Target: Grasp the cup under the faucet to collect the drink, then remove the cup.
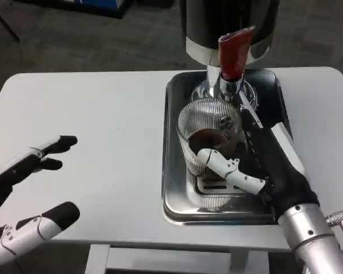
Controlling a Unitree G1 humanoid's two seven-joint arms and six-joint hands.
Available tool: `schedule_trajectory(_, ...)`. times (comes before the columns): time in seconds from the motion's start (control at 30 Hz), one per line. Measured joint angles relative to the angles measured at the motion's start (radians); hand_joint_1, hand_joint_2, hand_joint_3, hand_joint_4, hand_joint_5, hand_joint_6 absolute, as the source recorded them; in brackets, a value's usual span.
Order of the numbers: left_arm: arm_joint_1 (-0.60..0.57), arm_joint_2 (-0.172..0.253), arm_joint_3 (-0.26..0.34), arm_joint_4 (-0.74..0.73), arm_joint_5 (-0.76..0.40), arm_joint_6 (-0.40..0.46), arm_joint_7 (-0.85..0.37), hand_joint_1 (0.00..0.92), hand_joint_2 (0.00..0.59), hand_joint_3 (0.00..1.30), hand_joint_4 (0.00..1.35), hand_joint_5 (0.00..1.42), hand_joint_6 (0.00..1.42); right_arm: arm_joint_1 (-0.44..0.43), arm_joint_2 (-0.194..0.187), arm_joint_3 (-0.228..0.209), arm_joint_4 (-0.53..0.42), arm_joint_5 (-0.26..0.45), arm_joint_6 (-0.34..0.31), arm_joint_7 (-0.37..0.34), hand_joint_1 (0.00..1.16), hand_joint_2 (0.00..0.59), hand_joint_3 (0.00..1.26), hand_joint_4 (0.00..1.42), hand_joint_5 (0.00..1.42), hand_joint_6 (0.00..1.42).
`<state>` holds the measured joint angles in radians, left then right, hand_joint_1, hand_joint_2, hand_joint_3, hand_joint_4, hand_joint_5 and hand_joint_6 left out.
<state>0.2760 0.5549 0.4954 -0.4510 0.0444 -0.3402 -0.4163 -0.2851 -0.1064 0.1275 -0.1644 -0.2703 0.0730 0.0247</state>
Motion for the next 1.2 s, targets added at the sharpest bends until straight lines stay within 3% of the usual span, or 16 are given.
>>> schedule_trajectory(0.4, -0.004, 0.003, 0.0, -0.007, 0.0, 0.004, 0.0, 0.05, 0.109, 0.18, 0.13, 0.24, 0.21, 0.001, 0.017, -0.029, 0.013, 0.047, -0.002, -0.01, 0.43, 0.23, 0.0, 0.0, 0.03, 0.13)
schedule_trajectory(0.93, -0.015, 0.017, 0.0, 0.02, 0.0, 0.004, -0.001, 0.05, 0.107, 0.19, 0.13, 0.24, 0.21, 0.035, -0.057, -0.065, 0.002, 0.106, -0.041, 0.042, 0.39, 0.205, 0.0, 0.0, 0.0, 0.1)
schedule_trajectory(1.2, -0.016, 0.022, 0.0, 0.032, -0.004, 0.004, -0.001, 0.05, 0.105, 0.19, 0.13, 0.24, 0.21, 0.036, -0.066, -0.066, 0.002, 0.12, -0.049, 0.068, 0.41, 0.19, 0.0, 0.0, 0.0, 0.1)
